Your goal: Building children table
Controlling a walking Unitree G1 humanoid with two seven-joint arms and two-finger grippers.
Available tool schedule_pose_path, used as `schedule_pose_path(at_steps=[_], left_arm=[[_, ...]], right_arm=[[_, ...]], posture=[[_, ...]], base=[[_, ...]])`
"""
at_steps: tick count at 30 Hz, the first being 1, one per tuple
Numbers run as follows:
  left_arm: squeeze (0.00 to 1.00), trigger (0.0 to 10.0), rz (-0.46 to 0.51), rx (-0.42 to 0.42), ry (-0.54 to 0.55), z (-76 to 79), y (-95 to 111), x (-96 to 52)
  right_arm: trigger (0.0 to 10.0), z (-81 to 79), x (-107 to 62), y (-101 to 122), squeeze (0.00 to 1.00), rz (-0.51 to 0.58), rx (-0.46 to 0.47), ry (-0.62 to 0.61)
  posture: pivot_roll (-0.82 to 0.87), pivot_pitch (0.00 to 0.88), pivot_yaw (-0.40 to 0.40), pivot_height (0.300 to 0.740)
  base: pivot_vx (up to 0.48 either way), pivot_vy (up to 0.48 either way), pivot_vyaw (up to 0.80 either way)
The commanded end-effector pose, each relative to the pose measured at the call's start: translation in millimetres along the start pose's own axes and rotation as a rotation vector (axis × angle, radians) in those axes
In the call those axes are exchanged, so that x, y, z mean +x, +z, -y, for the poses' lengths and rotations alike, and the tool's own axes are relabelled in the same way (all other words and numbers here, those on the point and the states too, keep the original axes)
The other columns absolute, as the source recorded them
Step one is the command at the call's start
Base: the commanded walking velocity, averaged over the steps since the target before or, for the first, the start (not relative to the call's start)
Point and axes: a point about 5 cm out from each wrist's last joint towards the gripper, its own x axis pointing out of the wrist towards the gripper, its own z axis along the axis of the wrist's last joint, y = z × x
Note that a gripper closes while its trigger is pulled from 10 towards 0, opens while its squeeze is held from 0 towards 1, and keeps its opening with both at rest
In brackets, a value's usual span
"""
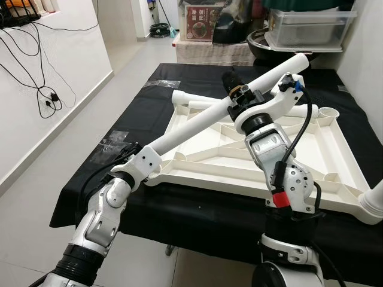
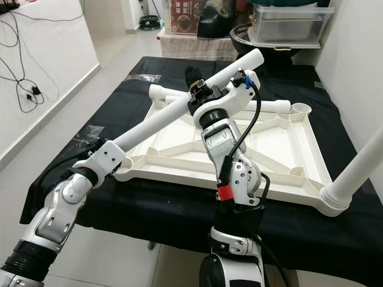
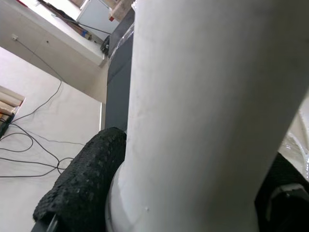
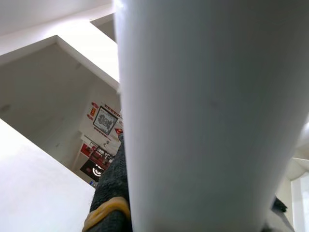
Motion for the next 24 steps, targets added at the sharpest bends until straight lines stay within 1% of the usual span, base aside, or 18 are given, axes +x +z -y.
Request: schedule_pose_path(at_steps=[1, 2, 3, 7, 8, 9, 15, 16, 19, 23, 24], left_arm=[[0.0, 0.0, -0.006, 0.023, 0.002, -1.3, -2.7, -2.4], [0.0, 0.0, -0.01, 0.017, 0.0, -1.3, -3.0, -2.1], [0.0, 10.0, -0.009, 0.02, 0.006, -2.0, -2.2, -1.3], [0.0, 10.0, -0.003, 0.029, 0.01, -3.0, -0.7, -0.3], [0.0, 10.0, 0.002, 0.039, 0.013, -3.8, 0.7, 0.7], [0.0, 10.0, 0.007, 0.04, 0.015, -4.9, 2.7, 2.2], [0.0, 10.0, 0.034, 0.051, 0.03, -8.9, 9.8, 7.5], [0.0, 10.0, 0.041, 0.052, 0.033, -9.4, 11.4, 9.2], [0.0, 10.0, 0.052, 0.061, 0.028, -8.2, 15.7, 15.5], [0.0, 10.0, 0.057, 0.058, 0.024, -6.5, 18.1, 19.0], [0.0, 10.0, 0.063, 0.056, 0.02, -4.1, 20.6, 21.2]], right_arm=[[0.0, 6.4, -3.2, -6.8, 0.0, -0.011, -0.003, -0.037], [0.0, 7.2, -3.3, -7.2, 0.0, -0.013, -0.014, -0.042], [10.0, 8.5, -3.6, -8.1, 0.0, -0.017, -0.023, -0.051], [10.0, 9.9, -3.6, -9.0, 0.0, -0.02, -0.027, -0.063], [10.0, 11.0, -3.7, -9.8, 0.61, -0.022, -0.033, -0.07], [10.0, 13.3, -3.7, -10.7, 1.0, -0.022, -0.038, -0.082], [10.0, 15.4, -4.3, -14.6, 1.0, -0.032, -0.039, -0.094], [10.0, 14.7, -4.5, -15.6, 0.0, -0.034, -0.037, -0.094], [10.0, 12.0, -4.6, -18.6, 0.0, -0.038, -0.028, -0.09], [10.0, 9.5, -4.8, -20.9, 0.0, -0.041, -0.017, -0.085], [10.0, 7.4, -4.9, -22.7, 0.0, -0.042, -0.013, -0.082]], posture=[[0.04, 0.059, 0.007, 0.74], [0.04, 0.058, 0.007, 0.74], [0.04, 0.058, 0.006, 0.74], [0.04, 0.061, 0.005, 0.74], [0.04, 0.061, 0.005, 0.74], [0.04, 0.062, 0.006, 0.74], [0.04, 0.062, 0.008, 0.74], [0.04, 0.063, 0.006, 0.74], [0.04, 0.064, 0.007, 0.74], [0.04, 0.065, 0.01, 0.74], [0.04, 0.064, 0.01, 0.74]], base=[[0.0, 0.0, 0.0], [0.0, 0.0, 0.0], [0.0, 0.0, 0.0], [0.0, 0.0, 0.0], [0.0, 0.0, 0.0], [0.0, 0.0, 0.0], [0.0, 0.0, 0.0], [0.0, 0.0, 0.0], [0.0, 0.0, 0.0], [0.0, 0.0, 0.0], [0.0, 0.0, 0.0]])
